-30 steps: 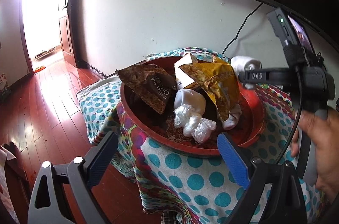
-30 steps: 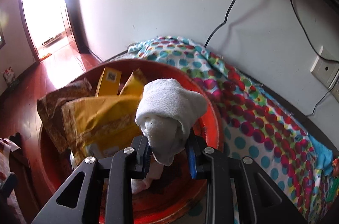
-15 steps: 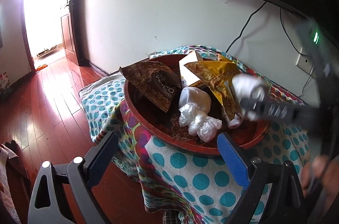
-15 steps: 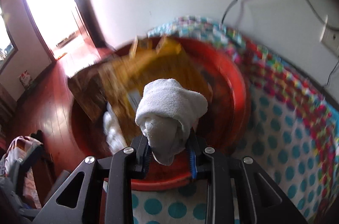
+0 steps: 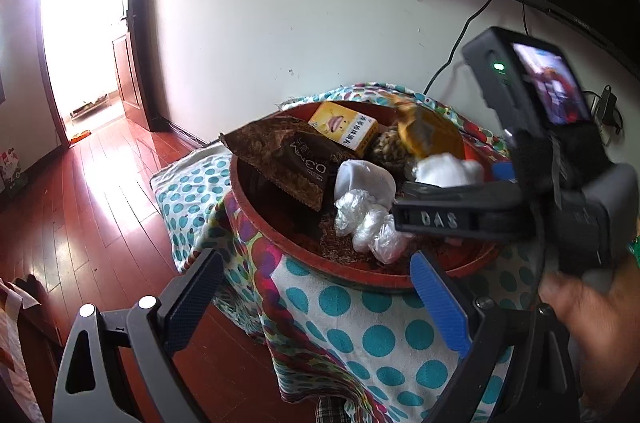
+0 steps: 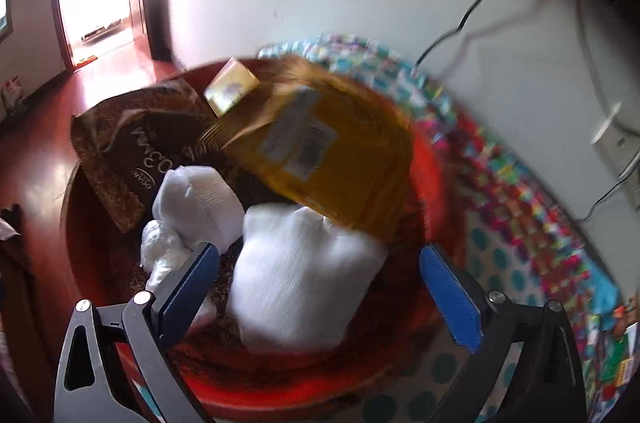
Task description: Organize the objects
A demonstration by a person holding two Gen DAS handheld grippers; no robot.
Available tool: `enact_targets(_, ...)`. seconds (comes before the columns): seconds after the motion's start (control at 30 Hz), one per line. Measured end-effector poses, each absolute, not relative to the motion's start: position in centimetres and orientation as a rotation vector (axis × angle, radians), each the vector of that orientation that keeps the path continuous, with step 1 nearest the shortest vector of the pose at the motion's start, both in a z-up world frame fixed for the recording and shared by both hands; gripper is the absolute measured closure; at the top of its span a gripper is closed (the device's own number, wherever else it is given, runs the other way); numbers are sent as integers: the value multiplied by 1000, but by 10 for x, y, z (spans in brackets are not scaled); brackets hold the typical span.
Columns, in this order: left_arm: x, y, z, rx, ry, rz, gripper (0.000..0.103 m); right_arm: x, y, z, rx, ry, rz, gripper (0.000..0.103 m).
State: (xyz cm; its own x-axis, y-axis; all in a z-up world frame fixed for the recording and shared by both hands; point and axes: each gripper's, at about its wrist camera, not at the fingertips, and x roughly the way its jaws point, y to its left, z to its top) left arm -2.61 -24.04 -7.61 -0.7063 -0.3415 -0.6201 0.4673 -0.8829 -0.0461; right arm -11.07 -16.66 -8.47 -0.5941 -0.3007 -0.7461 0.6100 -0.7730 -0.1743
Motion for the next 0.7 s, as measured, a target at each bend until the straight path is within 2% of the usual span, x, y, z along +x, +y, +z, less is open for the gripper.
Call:
enact_targets(0.33,-4,-222,-52,855,206,-2523,4,-70,-137,-56,920,483,-2420,0)
enact_targets(0.5,15,-211,-28,833,263,-2552,4,-51,-114,-31,919,347,-2450,0)
enact_targets(0.7,41,-184,0,791,246,-2586,4,-23,-86,-1,837,337,-2495,0)
